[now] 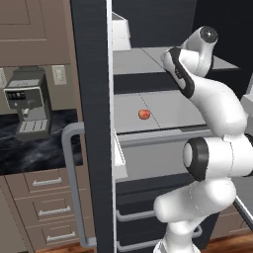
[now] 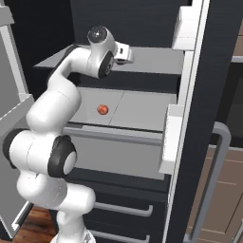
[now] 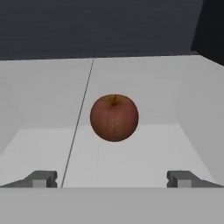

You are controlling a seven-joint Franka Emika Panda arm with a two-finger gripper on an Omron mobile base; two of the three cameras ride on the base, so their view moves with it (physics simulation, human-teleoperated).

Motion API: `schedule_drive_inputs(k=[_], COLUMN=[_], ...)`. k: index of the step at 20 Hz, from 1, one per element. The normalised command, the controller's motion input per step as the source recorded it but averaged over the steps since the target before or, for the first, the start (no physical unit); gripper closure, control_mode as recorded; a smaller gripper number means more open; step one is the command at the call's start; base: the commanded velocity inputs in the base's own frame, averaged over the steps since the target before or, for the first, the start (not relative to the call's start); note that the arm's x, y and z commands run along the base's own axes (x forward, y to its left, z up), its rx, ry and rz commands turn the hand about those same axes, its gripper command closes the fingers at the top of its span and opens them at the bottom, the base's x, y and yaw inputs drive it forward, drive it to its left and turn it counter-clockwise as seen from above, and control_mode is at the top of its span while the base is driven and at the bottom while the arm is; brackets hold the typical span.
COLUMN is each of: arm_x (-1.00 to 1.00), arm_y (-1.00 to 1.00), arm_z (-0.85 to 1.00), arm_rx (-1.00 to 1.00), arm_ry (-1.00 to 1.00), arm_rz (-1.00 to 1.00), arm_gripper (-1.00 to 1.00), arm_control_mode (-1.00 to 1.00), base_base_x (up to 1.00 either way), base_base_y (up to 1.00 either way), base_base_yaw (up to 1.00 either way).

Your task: Pick the apple and peach from the fridge and place them inside the tupperware on the counter.

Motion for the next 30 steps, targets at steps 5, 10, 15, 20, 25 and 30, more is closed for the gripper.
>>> schedule_drive_inputs(k=[5,10,15,20,25,30], arm_x=[0.45,0.41,0.48,0.37,-0.05,-0.02], arm_y=[-0.12,-0.02,0.00,-0.01,-0.02,0.00], arm_z=[-0.10,-0.22,-0.10,-0.17,-0.77,-0.43], arm_rx=[0.00,0.00,0.00,0.00,0.00,0.00], arm_ry=[0.06,0.07,0.01,0.00,0.15,0.06], arm_rz=[0.00,0.00,0.00,0.00,0.00,0.00], arm_gripper=[-1.00,-1.00,-1.00,-1.00,1.00,1.00], arm_control_mode=[-1.00,-1.00,-1.00,-1.00,-1.00,-1.00], base_base_x=[0.00,0.00,0.00,0.00,0.00,0.00], base_base_y=[0.00,0.00,0.00,0.00,0.00,0.00], base_base_yaw=[0.00,0.00,0.00,0.00,0.00,0.00])
